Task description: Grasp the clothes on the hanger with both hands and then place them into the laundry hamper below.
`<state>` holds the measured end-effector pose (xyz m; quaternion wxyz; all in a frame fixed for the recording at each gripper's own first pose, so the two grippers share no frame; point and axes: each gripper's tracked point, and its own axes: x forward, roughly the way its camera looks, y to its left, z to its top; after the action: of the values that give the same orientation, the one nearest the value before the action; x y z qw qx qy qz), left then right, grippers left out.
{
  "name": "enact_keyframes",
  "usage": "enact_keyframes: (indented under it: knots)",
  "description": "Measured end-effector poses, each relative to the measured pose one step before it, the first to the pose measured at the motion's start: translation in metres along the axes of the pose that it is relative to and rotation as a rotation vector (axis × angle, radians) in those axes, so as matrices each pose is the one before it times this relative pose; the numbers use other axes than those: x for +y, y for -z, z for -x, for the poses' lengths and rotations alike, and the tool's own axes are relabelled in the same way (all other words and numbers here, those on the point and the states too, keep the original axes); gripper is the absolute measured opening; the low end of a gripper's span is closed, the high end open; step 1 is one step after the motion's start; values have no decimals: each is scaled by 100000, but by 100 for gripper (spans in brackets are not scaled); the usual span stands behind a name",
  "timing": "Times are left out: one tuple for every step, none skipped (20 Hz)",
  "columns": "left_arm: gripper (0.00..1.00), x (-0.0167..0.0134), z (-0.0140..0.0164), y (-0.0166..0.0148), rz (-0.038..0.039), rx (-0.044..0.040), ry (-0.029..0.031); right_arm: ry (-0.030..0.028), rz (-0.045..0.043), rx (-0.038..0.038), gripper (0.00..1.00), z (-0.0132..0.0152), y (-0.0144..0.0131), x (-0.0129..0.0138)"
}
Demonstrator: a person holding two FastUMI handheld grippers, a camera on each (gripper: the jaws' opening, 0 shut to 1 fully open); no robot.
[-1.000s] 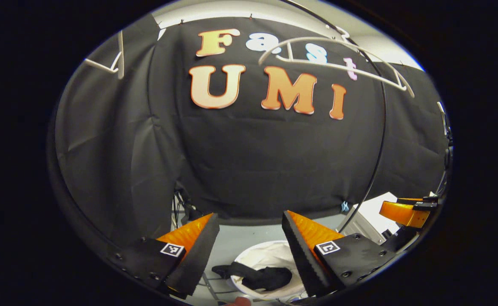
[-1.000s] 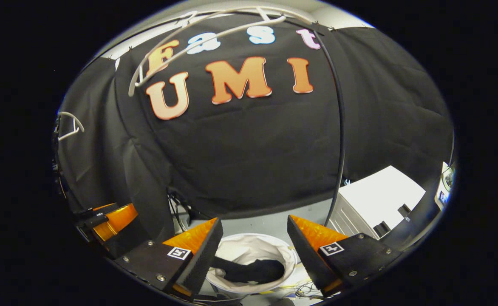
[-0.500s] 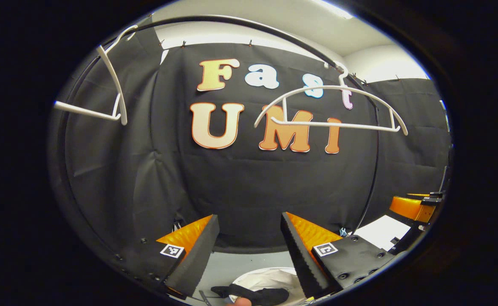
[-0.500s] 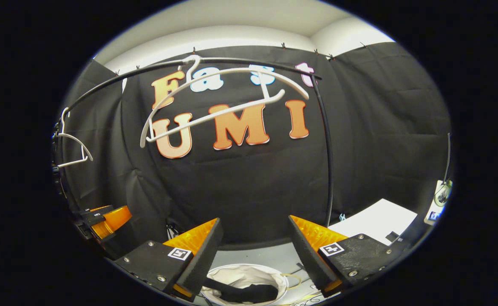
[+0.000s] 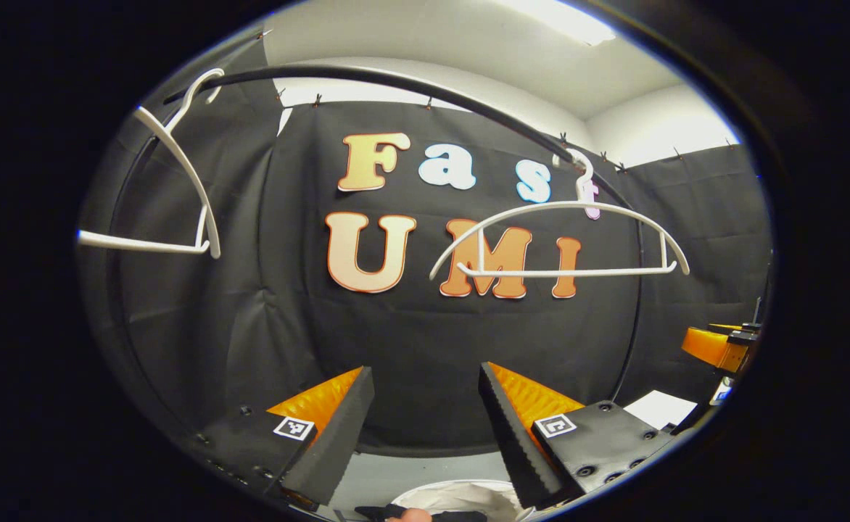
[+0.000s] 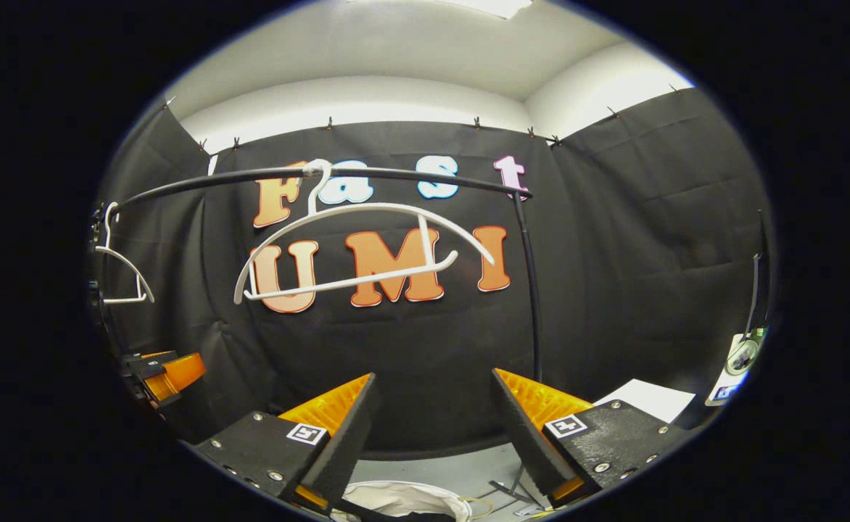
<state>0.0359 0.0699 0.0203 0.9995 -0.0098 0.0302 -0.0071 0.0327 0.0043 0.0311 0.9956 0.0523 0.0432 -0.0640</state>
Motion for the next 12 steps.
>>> enact_keyframes:
  knots:
    - [94,-45,-43,-597,-540,-1237,291,75,-58,-1079,94,36,-242,-269]
    - [95,-181,158,-557,-490,-1189,249,263,-36,-688,94,-2,-172,-55]
    - [95,-8,44,-359,-357,-860,15,243,-24,-445,94,73,-93,-163]
    - [94,-98,-8,-210,79,-664,362,198,99,-284,94,-9,-168,-102]
    - [94,-154,30,-132,583,-174,581,584,113,-481,94,62,-99,-246]
    - [95,-81,137,-98,906,-153,276,398,214,-685,94,87,-267,-181]
    - [95,-71,65,-80,1113,-102,220,105,278,-857,94,87,-274,-182]
    - [95,14,79,-90,1134,-14,-94,-9,386,-866,94,79,-309,5]
    - [95,76,39,-11,983,89,-126,53,449,-599,94,68,-245,-9]
    - [95,99,29,38,863,208,-335,-60,436,-488,100,-70,-172,-2]
    - [96,160,20,88,627,171,-372,-27,417,-463,94,0,-116,-29]
    - [96,150,36,137,194,336,-342,260,366,-9,94,16,213,-118]
